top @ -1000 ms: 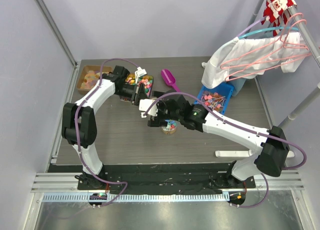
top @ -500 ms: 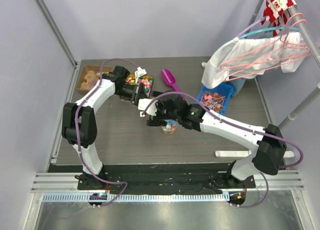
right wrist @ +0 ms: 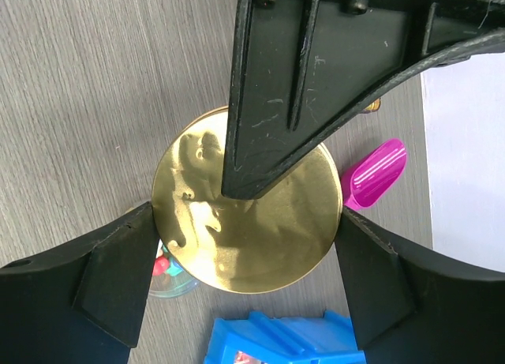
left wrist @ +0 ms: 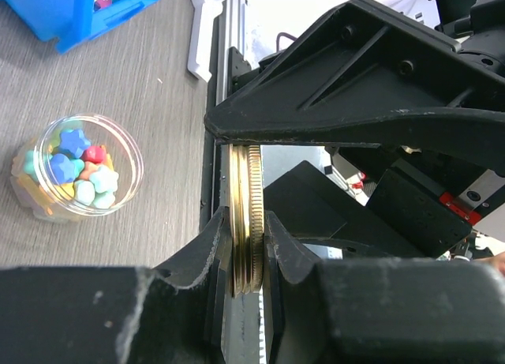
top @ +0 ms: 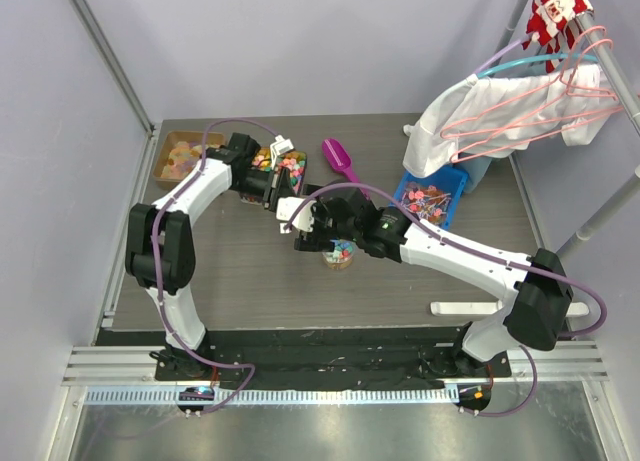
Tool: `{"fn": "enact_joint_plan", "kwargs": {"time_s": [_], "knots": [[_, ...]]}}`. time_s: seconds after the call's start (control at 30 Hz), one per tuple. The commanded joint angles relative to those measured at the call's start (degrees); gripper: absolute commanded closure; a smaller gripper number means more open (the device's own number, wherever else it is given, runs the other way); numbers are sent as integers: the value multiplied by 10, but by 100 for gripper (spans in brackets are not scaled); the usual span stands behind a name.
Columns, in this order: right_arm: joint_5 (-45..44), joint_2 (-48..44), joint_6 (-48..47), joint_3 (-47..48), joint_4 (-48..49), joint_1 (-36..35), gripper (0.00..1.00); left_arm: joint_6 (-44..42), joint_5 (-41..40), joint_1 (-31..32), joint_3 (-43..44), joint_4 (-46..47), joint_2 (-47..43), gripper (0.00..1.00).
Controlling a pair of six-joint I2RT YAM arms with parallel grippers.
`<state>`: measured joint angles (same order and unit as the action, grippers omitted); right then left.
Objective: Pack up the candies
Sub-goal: Close the bottle lid on the packing bottle.
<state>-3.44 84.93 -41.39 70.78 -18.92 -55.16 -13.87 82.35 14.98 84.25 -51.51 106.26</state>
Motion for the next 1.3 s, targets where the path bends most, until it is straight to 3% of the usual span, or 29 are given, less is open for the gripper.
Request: {"fn": "enact_joint_plan", "kwargs": {"time_s": [0.0, 0.03, 0.1, 0.13, 0.37, 0.53, 0.67, 0.77, 0.93, 1.03, 1.27], "knots": [[14, -9, 6, 18, 20, -3, 25, -15, 2, -3, 2, -3, -2, 85], [14, -12, 5, 14, 21, -3, 25, -19, 1, -4, 3, -3, -3, 71], [15, -17, 3, -1, 24, -2, 24, -21, -3, -7, 7, -8, -8, 55], [16, -24, 3, -7, 27, -2, 24, -33, -4, -10, 8, -11, -10, 41], [27, -52, 13, -42, 21, 15, 23, -62, -21, -34, 6, -15, -35, 21], [105, -63, 30, -53, -2, 62, 23, -106, -79, -46, 2, -23, -66, 5], [180, -55, 51, -59, -30, 117, 23, -80, -176, -46, -70, 57, -119, 0], [232, -44, 61, -61, -42, 153, 24, -29, -231, -46, -131, 183, -180, 0], [266, -19, 66, -54, -64, 168, 24, 12, -348, -44, -242, 317, -284, 0], [278, -11, 65, -57, -67, 169, 24, -4, -392, -44, -263, 319, -311, 0], [289, 22, 57, -72, -73, 170, 24, 9, -383, -46, -263, 322, -309, 0]]}}
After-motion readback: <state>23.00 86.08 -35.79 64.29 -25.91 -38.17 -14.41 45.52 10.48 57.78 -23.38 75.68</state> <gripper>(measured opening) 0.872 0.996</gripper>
